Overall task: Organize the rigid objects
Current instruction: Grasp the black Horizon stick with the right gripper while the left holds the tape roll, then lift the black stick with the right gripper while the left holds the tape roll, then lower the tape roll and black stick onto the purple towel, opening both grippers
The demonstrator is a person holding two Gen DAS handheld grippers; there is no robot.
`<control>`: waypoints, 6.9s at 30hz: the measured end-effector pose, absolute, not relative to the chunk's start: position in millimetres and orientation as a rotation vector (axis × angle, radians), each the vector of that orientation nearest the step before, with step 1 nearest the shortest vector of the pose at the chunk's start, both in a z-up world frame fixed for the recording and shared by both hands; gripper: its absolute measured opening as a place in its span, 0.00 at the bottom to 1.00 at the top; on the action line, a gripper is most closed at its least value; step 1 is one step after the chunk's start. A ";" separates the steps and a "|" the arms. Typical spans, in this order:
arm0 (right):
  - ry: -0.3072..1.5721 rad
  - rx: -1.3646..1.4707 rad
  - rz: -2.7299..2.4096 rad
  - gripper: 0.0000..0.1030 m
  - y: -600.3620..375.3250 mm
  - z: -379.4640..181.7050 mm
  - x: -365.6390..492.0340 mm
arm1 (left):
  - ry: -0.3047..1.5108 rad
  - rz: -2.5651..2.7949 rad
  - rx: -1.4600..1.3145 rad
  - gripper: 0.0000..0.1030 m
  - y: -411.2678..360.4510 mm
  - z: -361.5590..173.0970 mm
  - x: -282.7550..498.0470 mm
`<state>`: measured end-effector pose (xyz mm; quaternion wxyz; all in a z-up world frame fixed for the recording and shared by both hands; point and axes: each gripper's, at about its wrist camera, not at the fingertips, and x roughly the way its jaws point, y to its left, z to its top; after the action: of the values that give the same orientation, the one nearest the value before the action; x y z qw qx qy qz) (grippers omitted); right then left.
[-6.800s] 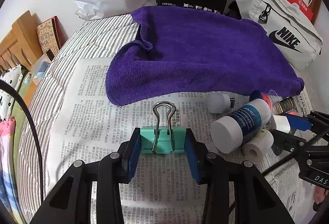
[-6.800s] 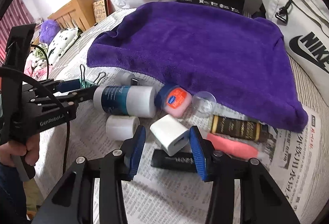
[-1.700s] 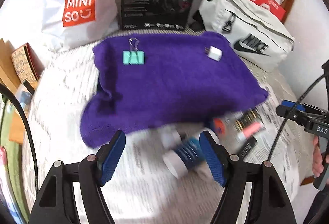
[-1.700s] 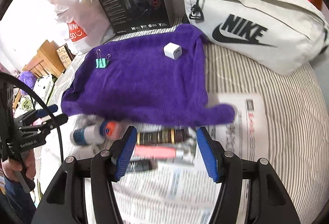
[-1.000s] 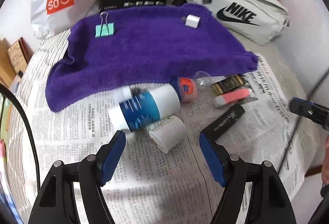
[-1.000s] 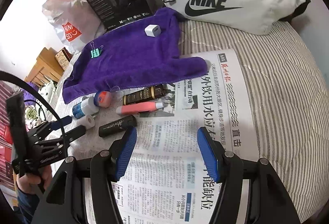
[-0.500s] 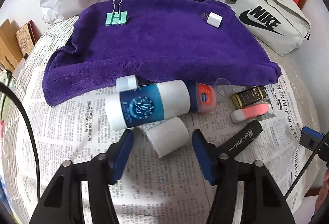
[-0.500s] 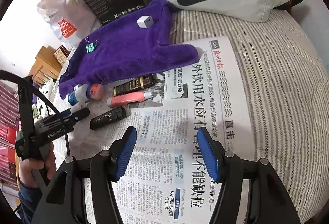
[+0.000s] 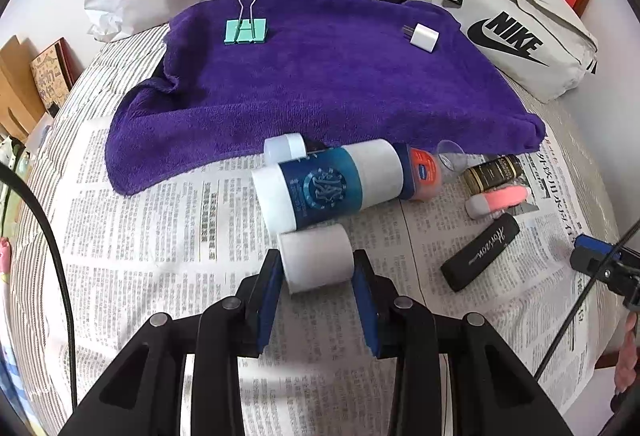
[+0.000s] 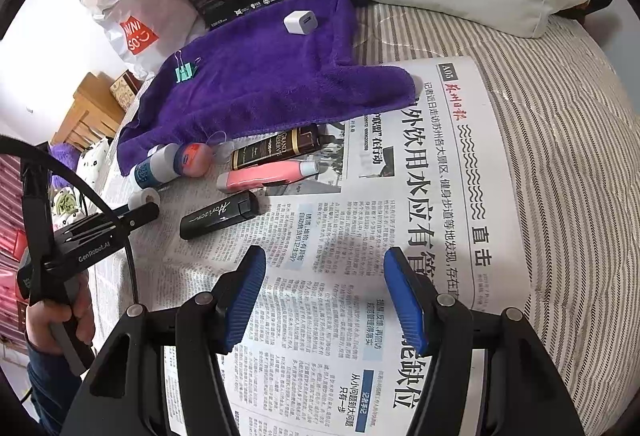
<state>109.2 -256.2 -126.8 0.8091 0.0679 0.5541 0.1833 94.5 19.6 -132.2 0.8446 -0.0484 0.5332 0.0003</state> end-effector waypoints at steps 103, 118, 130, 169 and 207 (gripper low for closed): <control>1.089 -0.282 0.527 0.34 -138.4 -143.0 108.4 | 1.104 -0.044 -0.174 0.31 66.3 -130.5 70.2; 1.187 -0.204 0.391 0.23 -180.3 -141.3 108.9 | 1.105 -0.028 -0.150 0.31 61.8 -130.9 70.5; 1.210 -0.172 0.418 0.21 -184.4 -142.2 112.0 | 1.113 -0.024 -0.121 0.30 56.9 -132.1 69.8; 1.103 -0.076 0.454 0.21 -187.2 -89.1 151.0 | 1.005 -0.038 -0.134 0.29 78.0 -65.2 94.1; 1.131 -0.091 0.343 0.21 -165.4 -137.6 308.5 | 1.058 -0.033 -0.121 0.29 105.6 -102.2 234.2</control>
<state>308.5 -165.4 -137.6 0.8295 -0.0428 0.5329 0.1618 234.2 105.6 -102.2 0.8613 -0.0579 0.5045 -0.0156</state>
